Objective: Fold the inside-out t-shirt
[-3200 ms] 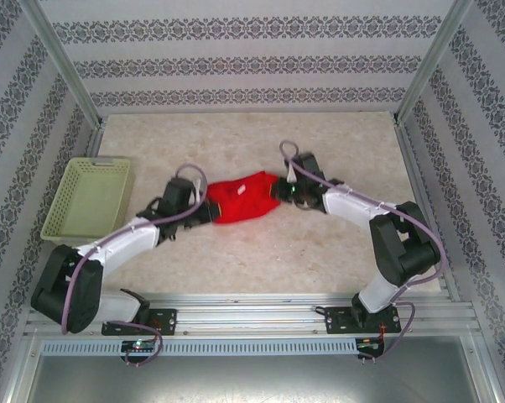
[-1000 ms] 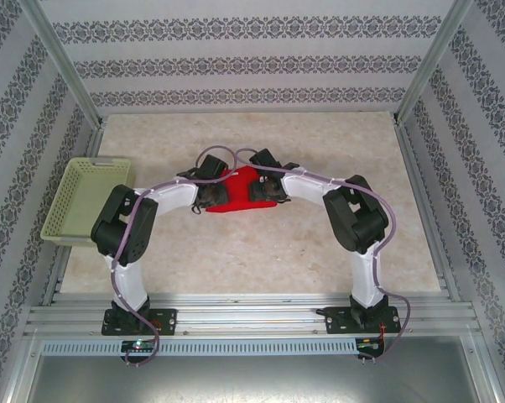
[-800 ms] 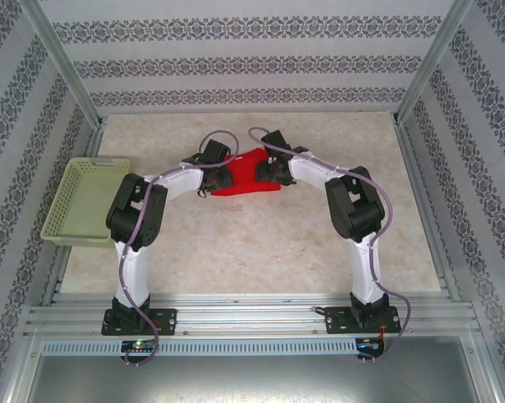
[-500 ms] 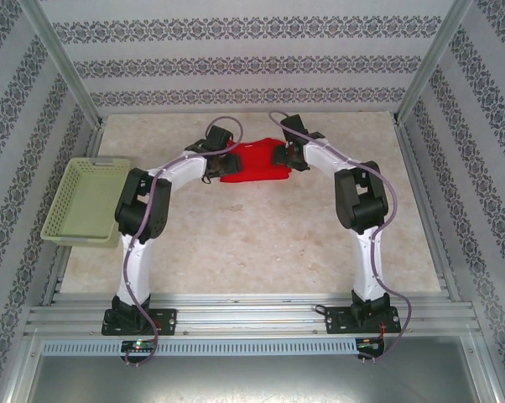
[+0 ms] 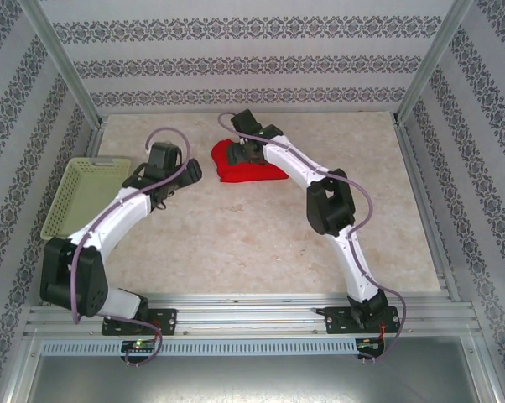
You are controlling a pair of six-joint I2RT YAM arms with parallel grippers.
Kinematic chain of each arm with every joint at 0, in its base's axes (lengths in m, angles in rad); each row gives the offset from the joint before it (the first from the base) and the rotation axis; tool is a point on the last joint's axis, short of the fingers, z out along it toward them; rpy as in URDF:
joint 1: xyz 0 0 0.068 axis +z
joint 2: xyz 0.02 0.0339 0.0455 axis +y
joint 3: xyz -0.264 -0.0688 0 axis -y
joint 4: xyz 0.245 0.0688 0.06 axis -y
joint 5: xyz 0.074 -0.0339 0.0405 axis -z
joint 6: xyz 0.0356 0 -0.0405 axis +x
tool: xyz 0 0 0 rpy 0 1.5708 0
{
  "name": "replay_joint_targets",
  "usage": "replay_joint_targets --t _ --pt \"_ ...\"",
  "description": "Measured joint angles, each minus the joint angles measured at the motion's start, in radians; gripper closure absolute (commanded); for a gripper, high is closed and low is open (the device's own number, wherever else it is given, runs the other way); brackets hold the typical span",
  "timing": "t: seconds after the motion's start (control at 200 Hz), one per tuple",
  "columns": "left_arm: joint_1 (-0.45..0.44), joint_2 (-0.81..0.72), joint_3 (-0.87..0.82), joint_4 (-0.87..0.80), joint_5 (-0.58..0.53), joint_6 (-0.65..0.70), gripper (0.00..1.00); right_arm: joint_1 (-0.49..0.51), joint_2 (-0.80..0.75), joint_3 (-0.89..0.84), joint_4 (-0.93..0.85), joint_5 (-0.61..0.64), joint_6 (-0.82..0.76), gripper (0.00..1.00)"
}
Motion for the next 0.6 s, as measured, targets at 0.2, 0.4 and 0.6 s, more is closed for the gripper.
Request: replay_joint_targets --t 0.2,0.4,0.6 --pt "0.005 -0.161 -0.155 0.045 -0.040 -0.011 0.10 -0.092 0.129 0.129 -0.139 0.008 -0.015 0.16" --pt "0.005 -0.318 -0.237 0.092 -0.096 -0.011 0.06 -0.251 0.129 0.148 -0.237 0.068 -0.068 0.18" --pt "0.016 -0.396 -0.273 0.104 -0.135 -0.004 0.04 -0.413 0.126 0.148 -0.267 0.089 -0.132 0.13"
